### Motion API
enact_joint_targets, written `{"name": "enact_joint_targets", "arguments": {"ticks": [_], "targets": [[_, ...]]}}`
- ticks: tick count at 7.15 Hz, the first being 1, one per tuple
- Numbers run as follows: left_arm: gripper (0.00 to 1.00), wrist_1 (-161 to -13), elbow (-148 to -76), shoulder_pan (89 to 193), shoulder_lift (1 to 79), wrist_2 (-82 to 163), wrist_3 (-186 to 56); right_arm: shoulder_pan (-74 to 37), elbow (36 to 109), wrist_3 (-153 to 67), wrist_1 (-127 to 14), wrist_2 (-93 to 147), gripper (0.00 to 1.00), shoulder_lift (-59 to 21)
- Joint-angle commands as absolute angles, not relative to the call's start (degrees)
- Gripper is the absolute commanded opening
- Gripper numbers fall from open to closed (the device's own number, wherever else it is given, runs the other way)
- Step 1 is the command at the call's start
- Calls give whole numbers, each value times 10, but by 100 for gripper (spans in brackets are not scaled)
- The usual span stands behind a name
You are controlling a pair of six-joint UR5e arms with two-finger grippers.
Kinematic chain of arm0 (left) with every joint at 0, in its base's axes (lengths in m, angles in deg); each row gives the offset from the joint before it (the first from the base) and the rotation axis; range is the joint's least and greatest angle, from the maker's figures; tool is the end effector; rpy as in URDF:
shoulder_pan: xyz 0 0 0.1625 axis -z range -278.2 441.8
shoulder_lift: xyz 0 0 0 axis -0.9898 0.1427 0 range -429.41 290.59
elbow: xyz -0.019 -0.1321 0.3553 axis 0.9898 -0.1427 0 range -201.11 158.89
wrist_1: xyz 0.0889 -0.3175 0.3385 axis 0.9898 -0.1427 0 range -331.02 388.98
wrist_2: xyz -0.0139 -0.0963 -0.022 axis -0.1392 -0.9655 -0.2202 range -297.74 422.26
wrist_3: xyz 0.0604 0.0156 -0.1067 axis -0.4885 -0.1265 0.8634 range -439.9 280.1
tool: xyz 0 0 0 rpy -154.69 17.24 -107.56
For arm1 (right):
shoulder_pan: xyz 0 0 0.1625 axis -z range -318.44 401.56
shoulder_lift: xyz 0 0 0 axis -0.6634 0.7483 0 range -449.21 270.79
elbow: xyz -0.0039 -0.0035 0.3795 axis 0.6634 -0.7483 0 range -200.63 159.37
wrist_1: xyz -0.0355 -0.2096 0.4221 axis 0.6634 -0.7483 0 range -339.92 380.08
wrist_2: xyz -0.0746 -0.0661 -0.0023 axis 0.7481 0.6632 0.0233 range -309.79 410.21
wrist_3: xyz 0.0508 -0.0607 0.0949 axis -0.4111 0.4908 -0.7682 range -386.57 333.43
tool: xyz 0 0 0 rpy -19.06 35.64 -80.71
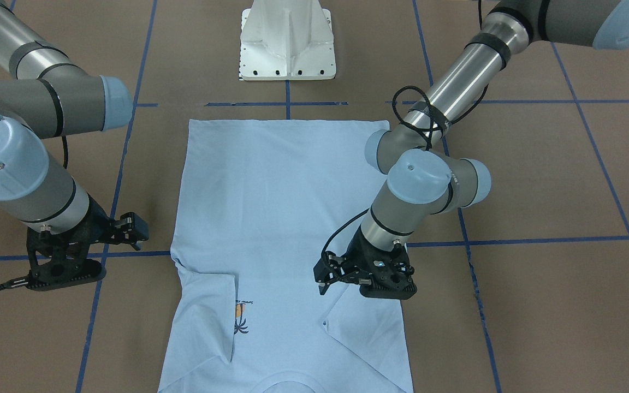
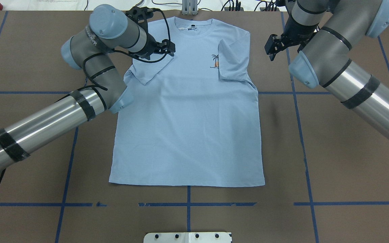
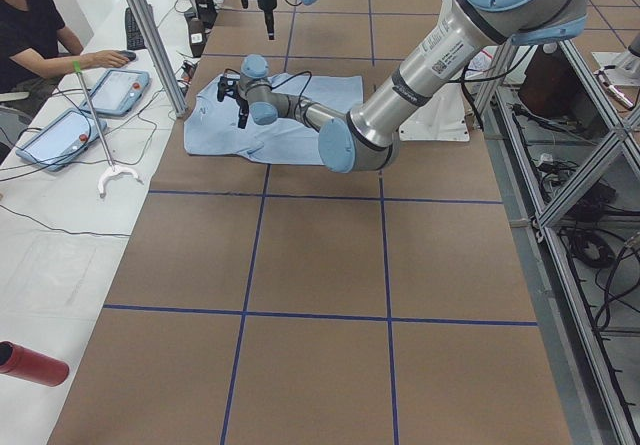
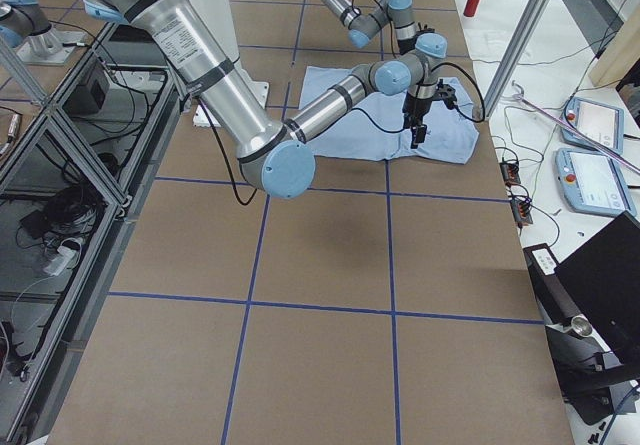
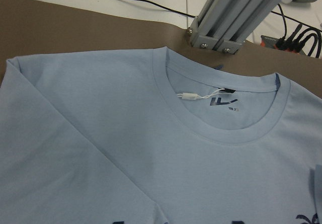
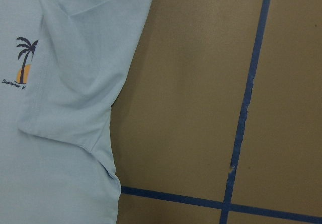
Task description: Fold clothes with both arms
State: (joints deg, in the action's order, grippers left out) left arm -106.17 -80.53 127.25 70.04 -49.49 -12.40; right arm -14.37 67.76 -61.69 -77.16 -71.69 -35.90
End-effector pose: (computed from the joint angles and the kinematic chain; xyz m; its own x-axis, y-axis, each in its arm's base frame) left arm 0.5439 -0.6774 0.2232 0.4478 0.0518 -0.8927 0.2780 0.9408 0.1940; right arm -0.3554 -0.6470 0.2525 0.7472 -0.1349 0.6508 0.0803 0.9903 0.1131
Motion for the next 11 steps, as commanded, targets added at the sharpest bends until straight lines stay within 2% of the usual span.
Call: {"name": "enact_joint_targets", "arguments": {"ticks": [1,3,4,5,6,8,11], "targets": [[100,-998,-964,1274,593,-523,-167,-70,810,-741,-765,-659,100,-267],[100,-907,-1106,1279,509,-522,-241,13,908,-843,-764,-637,100,-199],[100,-885,-1155,1279,486,-522,-242,74,964,-928,-745,-596,100,-159],[100,-873,-1179,1279,476,-521,-242,146,985,-1006,-701,-539,100,-123],[100,-853,-1199,1282,474,-517,-242,189,986,-1049,-651,-514,100,-101],[100,-847,-1265,1280,408,-515,-241,230,982,-1101,-625,-497,100,-91],[100,-845,-1275,1278,399,-515,-241,247,928,-1094,-624,-499,100,-110]]}}
